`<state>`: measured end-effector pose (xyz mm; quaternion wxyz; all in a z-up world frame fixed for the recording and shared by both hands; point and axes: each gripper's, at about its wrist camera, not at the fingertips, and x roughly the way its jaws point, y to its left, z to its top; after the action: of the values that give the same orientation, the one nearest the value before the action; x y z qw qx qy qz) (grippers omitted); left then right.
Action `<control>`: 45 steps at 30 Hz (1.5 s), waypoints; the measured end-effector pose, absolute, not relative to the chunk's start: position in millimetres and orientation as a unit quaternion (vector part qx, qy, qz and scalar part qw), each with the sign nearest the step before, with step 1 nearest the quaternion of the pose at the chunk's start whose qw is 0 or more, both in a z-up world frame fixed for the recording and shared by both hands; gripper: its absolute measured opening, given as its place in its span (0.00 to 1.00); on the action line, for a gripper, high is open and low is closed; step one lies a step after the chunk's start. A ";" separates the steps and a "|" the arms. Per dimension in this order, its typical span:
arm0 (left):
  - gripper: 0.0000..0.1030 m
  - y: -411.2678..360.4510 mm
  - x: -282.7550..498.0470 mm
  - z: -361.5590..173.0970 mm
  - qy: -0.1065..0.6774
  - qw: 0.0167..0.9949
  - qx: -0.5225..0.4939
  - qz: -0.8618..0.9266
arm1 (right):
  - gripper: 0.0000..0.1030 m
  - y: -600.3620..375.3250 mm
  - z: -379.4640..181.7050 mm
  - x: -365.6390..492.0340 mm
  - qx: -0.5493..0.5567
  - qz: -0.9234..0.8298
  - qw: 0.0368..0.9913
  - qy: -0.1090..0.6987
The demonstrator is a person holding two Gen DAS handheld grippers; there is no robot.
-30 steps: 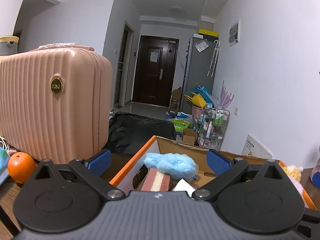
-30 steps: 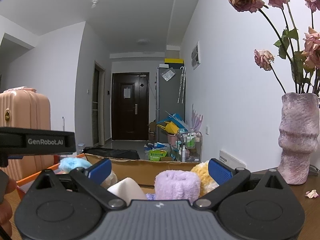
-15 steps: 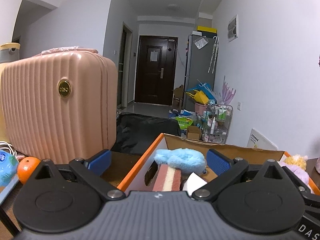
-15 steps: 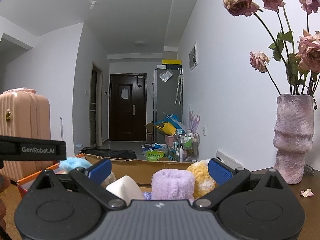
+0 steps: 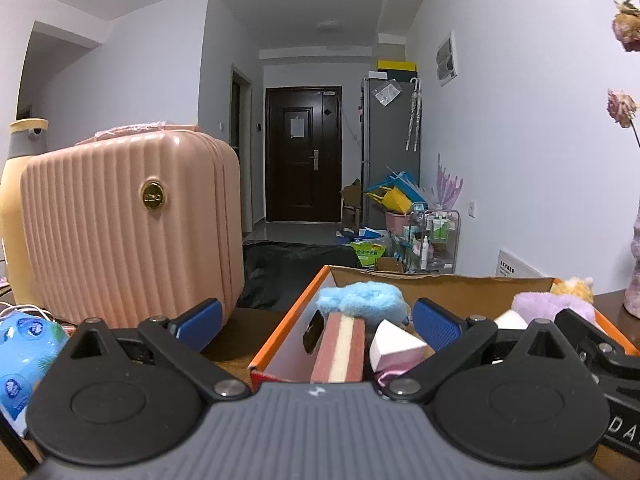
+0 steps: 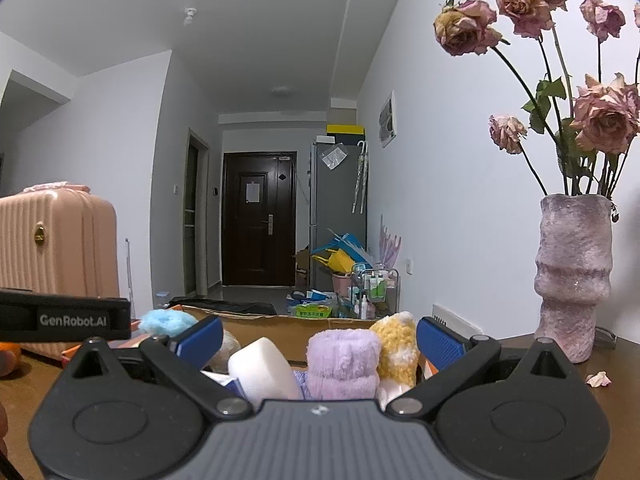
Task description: Organize soft objects
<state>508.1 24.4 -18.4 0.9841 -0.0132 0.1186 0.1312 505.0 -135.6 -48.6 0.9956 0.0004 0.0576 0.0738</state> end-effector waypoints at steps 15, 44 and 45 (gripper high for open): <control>1.00 22.6 435.5 -24.4 0.140 0.983 -0.008 0.116 | 1.00 -148.2 -48.0 445.2 0.001 0.085 0.994 0.067; 1.00 16.3 282.7 -27.8 0.170 0.982 0.009 0.083 | 1.00 -176.3 -48.1 301.8 -0.008 0.093 0.988 0.123; 1.00 16.0 278.0 -27.6 0.172 0.982 0.011 0.081 | 1.00 -176.9 -48.1 297.2 -0.008 0.093 0.988 0.126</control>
<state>278.0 16.0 -27.6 0.9818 0.0113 0.1716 0.0810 297.2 -176.9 -48.1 0.9877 -0.0083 0.1259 0.0925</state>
